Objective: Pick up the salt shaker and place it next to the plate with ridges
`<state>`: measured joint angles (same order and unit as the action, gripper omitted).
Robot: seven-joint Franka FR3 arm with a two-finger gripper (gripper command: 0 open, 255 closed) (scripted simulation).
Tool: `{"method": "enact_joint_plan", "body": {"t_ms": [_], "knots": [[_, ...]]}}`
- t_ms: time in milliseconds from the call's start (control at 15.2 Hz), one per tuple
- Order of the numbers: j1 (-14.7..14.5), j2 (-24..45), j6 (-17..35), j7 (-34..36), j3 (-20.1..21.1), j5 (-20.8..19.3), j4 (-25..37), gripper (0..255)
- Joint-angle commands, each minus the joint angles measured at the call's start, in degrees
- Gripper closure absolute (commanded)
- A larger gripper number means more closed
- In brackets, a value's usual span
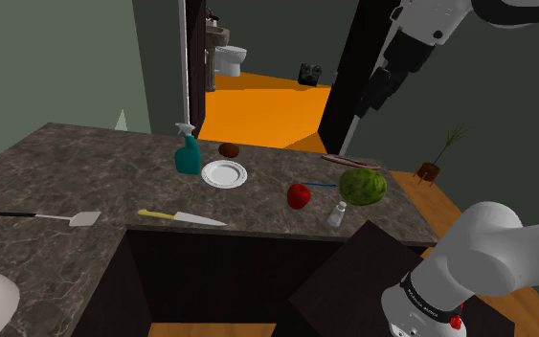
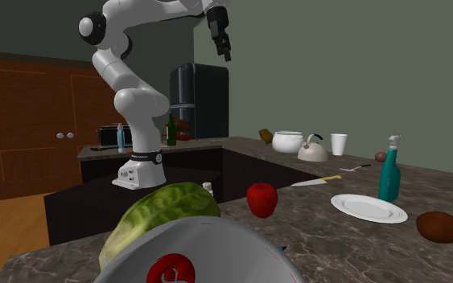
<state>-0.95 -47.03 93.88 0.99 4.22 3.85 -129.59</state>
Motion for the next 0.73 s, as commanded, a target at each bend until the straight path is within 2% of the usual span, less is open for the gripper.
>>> {"method": "enact_joint_plan", "body": {"t_ms": [0,660], "knots": [[0.0,0.0,0.0,0.0,0.0,0.0,0.0,0],[0.5,-0.7,12.4,-11.2,-7.6,-3.3,-16.8,0]]}}
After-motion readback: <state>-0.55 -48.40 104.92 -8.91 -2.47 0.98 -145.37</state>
